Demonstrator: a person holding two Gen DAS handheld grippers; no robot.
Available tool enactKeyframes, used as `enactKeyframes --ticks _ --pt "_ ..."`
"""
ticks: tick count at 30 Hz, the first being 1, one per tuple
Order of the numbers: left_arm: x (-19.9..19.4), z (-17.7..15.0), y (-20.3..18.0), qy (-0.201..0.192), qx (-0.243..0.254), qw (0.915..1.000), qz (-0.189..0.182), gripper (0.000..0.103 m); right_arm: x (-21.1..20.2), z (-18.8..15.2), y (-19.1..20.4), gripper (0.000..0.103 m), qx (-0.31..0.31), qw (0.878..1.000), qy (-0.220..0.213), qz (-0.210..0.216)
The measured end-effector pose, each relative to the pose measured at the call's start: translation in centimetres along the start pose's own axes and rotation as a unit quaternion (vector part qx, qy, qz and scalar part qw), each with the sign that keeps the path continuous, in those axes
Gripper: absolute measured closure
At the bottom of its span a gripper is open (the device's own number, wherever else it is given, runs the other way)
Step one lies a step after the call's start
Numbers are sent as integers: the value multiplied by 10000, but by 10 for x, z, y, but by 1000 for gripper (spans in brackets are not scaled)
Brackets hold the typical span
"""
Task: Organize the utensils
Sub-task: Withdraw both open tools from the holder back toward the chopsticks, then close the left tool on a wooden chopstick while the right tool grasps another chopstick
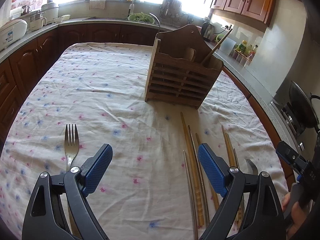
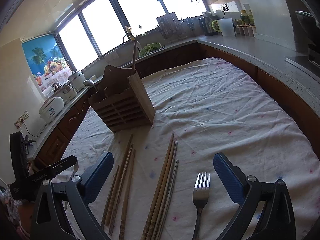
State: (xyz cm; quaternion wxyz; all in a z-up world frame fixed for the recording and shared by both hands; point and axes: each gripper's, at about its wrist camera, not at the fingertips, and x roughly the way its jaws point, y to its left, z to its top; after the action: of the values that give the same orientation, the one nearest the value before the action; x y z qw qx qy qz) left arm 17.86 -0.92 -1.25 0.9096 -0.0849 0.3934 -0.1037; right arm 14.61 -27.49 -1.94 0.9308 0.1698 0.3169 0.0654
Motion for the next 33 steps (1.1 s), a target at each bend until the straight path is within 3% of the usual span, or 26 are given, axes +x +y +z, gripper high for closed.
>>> enactKeyframes --ticks 10,13,15,18,21,26,33 --pt "28 12 -16 257 312 9992 29 14 24 10 2 5 -174 9997 177 -47" --pt "38 18 -20 329 363 9988 -36 16 36 15 5 23 -294 9990 299 -121" --pt "46 24 -24 396 387 9984 -124 27 48 18 5 39 -315 9985 451 -81" --pt "60 34 -28 475 389 9978 -256 37 68 23 5 52 -376 9970 667 -65" --pt "78 44 -36 641 478 9962 -336 49 87 27 4 62 -373 9955 875 -10" --pt "106 56 -50 888 706 9930 -319 55 115 32 1 71 -458 9922 1158 -113" --pt "142 60 -60 1204 930 9880 -264 72 148 29 -2 84 -620 9852 1574 -275"
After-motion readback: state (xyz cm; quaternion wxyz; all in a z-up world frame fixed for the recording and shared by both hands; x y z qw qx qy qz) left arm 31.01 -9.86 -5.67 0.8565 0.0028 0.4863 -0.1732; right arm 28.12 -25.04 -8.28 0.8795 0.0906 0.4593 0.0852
